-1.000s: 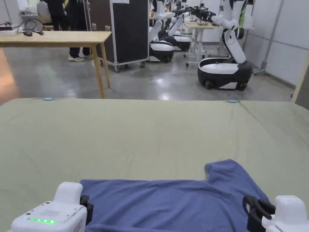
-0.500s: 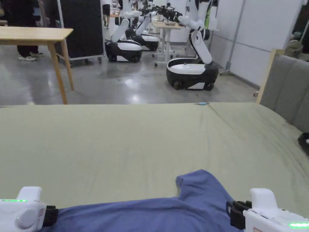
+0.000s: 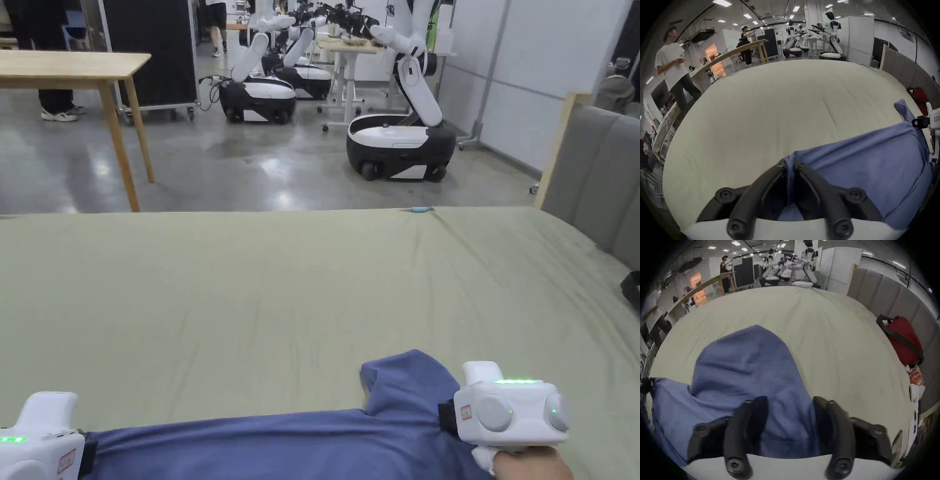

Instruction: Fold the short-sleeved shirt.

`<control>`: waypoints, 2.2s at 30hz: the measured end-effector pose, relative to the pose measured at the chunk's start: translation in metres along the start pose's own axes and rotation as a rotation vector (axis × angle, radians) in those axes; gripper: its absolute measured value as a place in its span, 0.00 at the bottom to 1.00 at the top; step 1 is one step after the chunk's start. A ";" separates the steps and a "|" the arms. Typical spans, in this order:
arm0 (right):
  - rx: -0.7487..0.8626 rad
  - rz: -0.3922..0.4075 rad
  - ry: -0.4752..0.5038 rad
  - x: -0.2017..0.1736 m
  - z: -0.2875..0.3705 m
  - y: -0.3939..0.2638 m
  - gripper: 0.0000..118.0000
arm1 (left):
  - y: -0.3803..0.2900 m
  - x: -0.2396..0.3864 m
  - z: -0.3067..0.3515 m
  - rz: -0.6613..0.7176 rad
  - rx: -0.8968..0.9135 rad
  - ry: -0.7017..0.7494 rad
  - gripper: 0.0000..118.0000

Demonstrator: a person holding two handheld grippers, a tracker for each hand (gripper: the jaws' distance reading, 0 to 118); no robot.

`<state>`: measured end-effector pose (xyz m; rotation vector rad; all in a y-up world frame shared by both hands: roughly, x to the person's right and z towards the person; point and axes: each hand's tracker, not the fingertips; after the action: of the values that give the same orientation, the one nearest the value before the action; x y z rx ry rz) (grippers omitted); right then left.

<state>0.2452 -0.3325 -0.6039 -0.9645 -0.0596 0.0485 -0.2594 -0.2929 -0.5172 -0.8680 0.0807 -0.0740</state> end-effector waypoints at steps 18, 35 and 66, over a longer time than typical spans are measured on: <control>0.384 0.059 0.184 0.049 0.227 -0.138 0.01 | -0.097 -0.064 0.184 0.132 0.263 -0.128 0.04; 0.441 0.085 0.207 0.000 0.252 -0.214 0.93 | -0.158 -0.017 0.203 -0.043 0.312 -0.055 1.00; 0.578 0.085 0.260 -0.133 0.257 -0.209 0.10 | -0.244 -0.180 0.091 0.794 -0.026 -0.740 1.00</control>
<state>0.0971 -0.2501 -0.2899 -0.3894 0.2257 0.0167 -0.4375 -0.3631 -0.2647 -0.7921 -0.2712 0.9871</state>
